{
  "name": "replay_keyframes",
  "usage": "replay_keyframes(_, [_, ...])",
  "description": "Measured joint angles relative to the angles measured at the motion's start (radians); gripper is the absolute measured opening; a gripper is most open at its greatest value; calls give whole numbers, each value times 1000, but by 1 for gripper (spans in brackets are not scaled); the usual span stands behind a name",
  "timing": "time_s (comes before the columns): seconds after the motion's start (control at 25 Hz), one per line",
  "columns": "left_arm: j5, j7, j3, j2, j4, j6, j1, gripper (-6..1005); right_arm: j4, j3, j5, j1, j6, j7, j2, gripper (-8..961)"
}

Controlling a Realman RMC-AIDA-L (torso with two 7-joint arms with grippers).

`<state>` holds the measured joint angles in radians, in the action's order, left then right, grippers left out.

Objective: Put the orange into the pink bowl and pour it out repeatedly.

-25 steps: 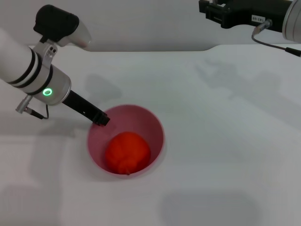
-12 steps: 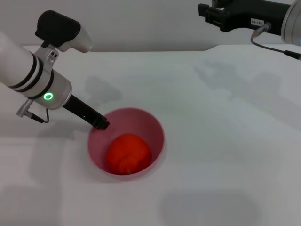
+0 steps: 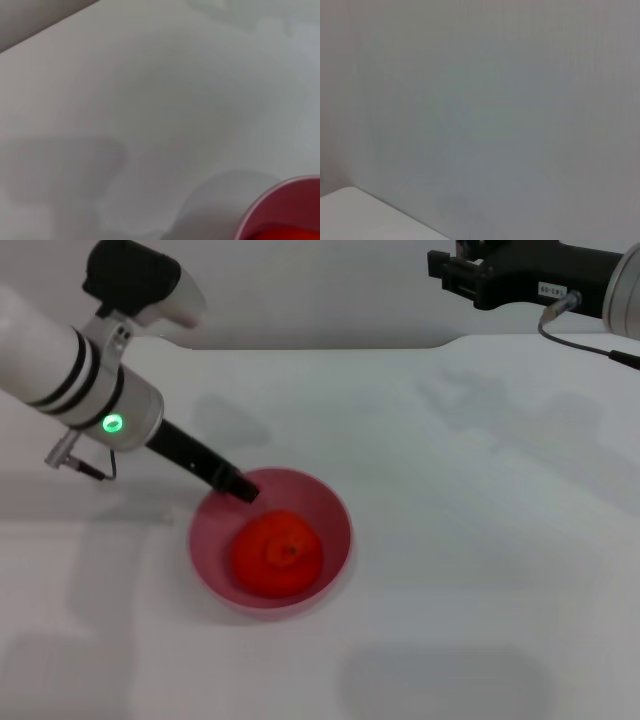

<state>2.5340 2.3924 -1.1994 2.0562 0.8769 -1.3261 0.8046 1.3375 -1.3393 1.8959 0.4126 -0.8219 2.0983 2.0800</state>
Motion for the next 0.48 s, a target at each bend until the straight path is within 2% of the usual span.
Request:
replay_keyframes(0.12, [-14, 13, 24, 0, 65, -37, -5, 398, -2, 3, 0, 0, 5, 0, 0, 383])
replay_keyframes(0.2, [-112, -17, 60, -1, 171, -54, -40, 474, -6, 4, 0, 0, 20, 0, 0, 383])
replay_keyframes(0.32, [-323, -134, 101, 0, 273, -14, -106, 589, -17, 5, 0, -2, 47, 0, -1, 383])
replay_keyframes(0.36, [-451, -217, 111, 1, 284, 24, -140, 627, -21, 5, 0, -2, 53, -1, -1, 383])
replay_keyframes(0.4, [-543, -280, 116, 1, 285, 52, -168, 670, -25, 5, 0, -3, 60, -6, -1, 383])
replay_keyframes(0.48, [-820, -488, 115, 1, 227, 120, -222, 755, -32, 5, -8, -7, 72, -39, -2, 383])
